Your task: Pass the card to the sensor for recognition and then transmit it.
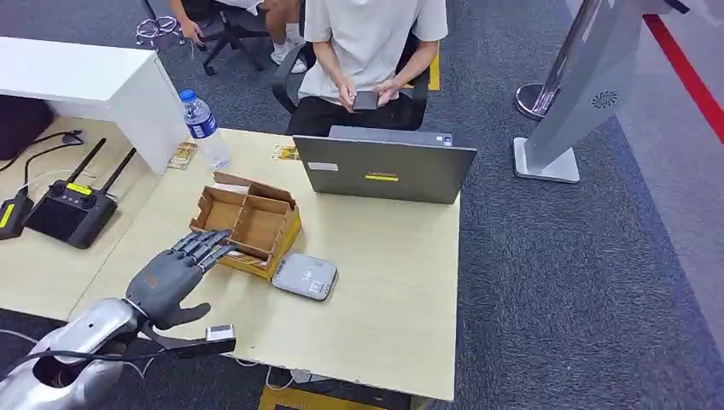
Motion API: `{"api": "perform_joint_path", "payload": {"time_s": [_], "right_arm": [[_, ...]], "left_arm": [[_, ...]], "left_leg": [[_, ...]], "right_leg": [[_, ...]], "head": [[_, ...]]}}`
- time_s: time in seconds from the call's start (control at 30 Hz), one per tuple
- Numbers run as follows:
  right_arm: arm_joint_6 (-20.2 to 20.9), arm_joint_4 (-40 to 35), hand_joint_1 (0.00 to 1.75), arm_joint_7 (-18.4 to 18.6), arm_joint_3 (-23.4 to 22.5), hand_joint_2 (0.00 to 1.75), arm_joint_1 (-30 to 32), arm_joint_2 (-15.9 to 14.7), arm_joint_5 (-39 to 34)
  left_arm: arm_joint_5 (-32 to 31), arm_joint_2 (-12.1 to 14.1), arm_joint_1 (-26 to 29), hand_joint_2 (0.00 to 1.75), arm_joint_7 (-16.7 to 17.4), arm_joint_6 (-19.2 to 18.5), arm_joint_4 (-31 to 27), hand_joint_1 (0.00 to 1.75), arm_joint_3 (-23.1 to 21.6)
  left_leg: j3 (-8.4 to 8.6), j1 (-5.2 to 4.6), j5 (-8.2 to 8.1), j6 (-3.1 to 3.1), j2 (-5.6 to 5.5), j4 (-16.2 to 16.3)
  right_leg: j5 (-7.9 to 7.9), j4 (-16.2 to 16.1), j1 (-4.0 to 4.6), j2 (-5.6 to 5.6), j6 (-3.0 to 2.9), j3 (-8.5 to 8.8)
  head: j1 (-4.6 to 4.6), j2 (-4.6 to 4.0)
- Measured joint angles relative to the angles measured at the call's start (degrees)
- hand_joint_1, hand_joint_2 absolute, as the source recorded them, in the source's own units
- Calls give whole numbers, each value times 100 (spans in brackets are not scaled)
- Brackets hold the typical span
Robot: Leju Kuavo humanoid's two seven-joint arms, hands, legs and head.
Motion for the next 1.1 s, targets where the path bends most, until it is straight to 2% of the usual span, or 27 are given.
{"api": "perform_joint_path", "payload": {"time_s": [0.2, 0.5, 0.73, 0.93, 1.1], "right_arm": [[2, 0, 0, 28, 0, 0, -2, 0, 17], [11, 0, 0, 46, 2, 0, -8, 0, 103], [26, 0, 0, 46, 0, 0, -15, 0, 116], [28, 0, 0, 46, 2, 0, -21, 0, 184], [28, 0, 0, 46, 2, 0, -21, 0, 201]], "left_arm": [[-387, -324, -10, 175, 225, 236, 179, 0, 105], [-542, -725, -201, 175, 260, 190, 618, 0, 170], [-609, -946, -413, 175, 260, 129, 828, 0, 170], [-754, -1126, -651, 175, 435, 162, 1060, 0, 170], [-776, -1228, -754, 175, 437, 162, 1178, 0, 168]], "left_leg": [[1, 0, 0, 0, 0, 0], [0, 0, 0, 0, 0, 0], [1, 0, 0, 0, 0, 1], [1, 0, 0, 0, 0, 1], [1, 0, 0, 0, 1, 1]], "right_leg": [[0, 0, 0, 0, 0, 0], [0, 0, 0, 0, 0, -1], [0, 0, 0, 1, 0, -1], [1, 0, 0, 1, 0, -1], [1, 0, 0, 2, 0, -2]], "head": [[0, 0], [-2, 0], [0, 0], [-2, 0], [0, 0]]}}
